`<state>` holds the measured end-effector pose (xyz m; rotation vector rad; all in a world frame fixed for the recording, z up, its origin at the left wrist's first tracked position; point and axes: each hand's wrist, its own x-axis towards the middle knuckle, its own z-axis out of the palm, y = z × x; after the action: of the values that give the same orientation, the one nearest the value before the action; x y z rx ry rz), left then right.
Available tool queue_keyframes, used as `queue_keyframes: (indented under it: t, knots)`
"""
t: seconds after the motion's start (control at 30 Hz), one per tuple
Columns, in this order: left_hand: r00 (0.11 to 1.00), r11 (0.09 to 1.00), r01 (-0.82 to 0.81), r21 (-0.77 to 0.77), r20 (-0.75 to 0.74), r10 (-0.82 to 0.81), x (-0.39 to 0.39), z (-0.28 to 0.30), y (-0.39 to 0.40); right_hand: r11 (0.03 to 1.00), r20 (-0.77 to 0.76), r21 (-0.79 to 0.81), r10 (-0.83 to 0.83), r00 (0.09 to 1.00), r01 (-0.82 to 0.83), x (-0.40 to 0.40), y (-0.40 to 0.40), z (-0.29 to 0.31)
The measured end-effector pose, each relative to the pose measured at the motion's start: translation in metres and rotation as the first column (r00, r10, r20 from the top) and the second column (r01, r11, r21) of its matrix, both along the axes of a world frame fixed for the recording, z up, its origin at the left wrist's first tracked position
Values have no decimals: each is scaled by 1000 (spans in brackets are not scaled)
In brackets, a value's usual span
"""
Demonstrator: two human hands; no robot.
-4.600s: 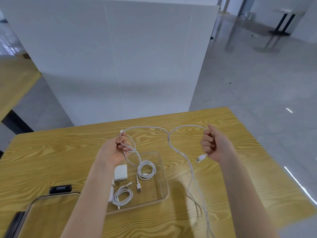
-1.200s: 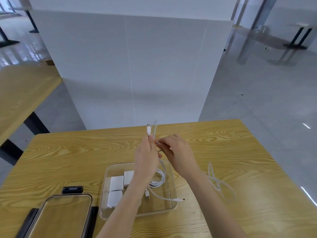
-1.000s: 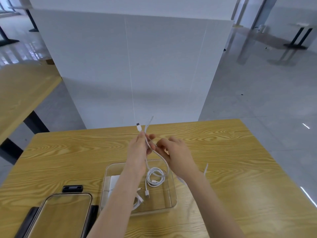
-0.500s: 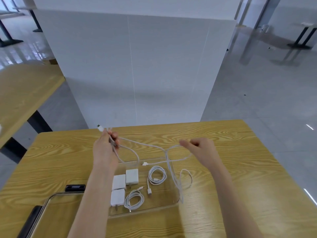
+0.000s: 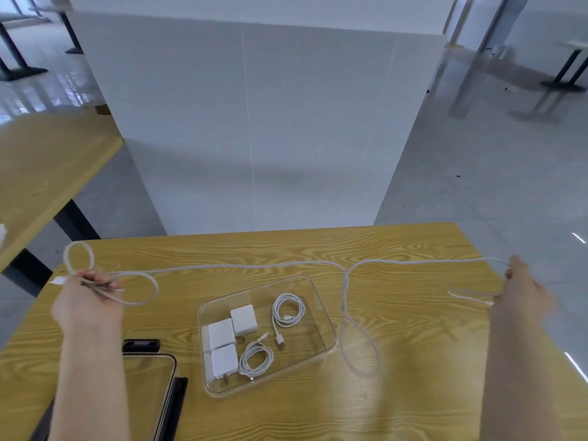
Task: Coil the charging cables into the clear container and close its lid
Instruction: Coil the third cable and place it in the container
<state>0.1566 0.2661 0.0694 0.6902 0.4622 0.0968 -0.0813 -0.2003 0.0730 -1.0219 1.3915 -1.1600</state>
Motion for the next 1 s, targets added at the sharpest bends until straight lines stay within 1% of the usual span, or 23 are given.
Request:
queue_keyframes:
  t: [0.03,0.07,0.1,0.17,0.23,0.27,0.3,0.33,0.4,0.5,0.53,0.57,0.6,0.63,0.67,0.7,0.73,0.77,0.8,0.83,0.93,0.97,1.0]
  knots:
    - [1000,1000,-14,15,1,14,1,-1,4,1000,6,18,-2,1000,2,1,-1,-3]
    - [1000,999,-31,28,3,31,-1,-1,4,999,-26,25,20,999,-20,4,2,-6]
    - [999,998,-52,42,-6,52,-3,0,0,999,-86,14,38,996,-37,8,5,-9]
    - [996,994,-81,77,-23,83,-11,4,-15,995,-214,-63,63,975,-78,18,18,-14]
    - [997,989,-73,125,-32,77,-18,10,-34,971,-316,-127,152,937,-201,30,31,-20]
    - [998,988,-52,144,-38,58,-20,12,-43,949,-384,-138,214,898,-285,35,35,-24]
    - [999,986,-25,162,-40,32,-23,14,-52,917,-470,-124,282,837,-379,40,40,-29]
    - [999,984,3,180,-38,3,-26,16,-61,880,-555,-93,342,758,-465,44,45,-34]
    - [998,978,58,202,-26,-54,-32,18,-78,801,-675,7,445,588,-598,51,54,-47]
    - [990,972,138,192,-5,-139,-42,22,-101,667,-807,162,513,291,-728,58,68,-64]
    - [986,970,163,180,3,-166,-45,24,-107,630,-828,197,517,216,-752,61,74,-66]
    - [981,968,189,165,7,-193,-48,25,-113,582,-827,211,534,174,-785,65,82,-66]
    - [975,965,217,145,10,-221,-51,27,-119,517,-793,210,587,165,-830,68,92,-63]
    - [969,962,244,119,17,-248,-53,28,-125,436,-713,189,677,183,-880,73,103,-59]
    - [962,959,269,89,28,-272,-55,30,-130,347,-583,163,789,194,-923,78,117,-50]
    - [955,954,293,63,38,-296,-57,32,-135,254,-417,150,892,172,-955,82,132,-39]
    - [947,948,315,40,49,-317,-58,35,-139,161,-268,148,956,117,-976,87,145,-31]
    - [941,943,332,17,62,-332,-58,38,-142,69,-167,153,985,43,-986,90,156,-26]
    - [938,941,338,-11,82,-336,-57,42,-143,-9,-121,160,992,-29,-987,93,164,-26]
    - [940,943,331,-29,103,-326,-55,46,-142,-72,-111,167,990,-91,-983,94,170,-27]
    - [960,970,243,-26,151,-237,-43,61,-123,-215,-188,265,945,-269,-940,88,166,-40]
    - [968,980,198,-28,162,-191,-38,65,-113,-254,-202,310,924,-325,-916,84,161,-44]
    - [975,989,150,-18,167,-145,-34,67,-103,-276,-207,348,909,-360,-896,80,157,-47]
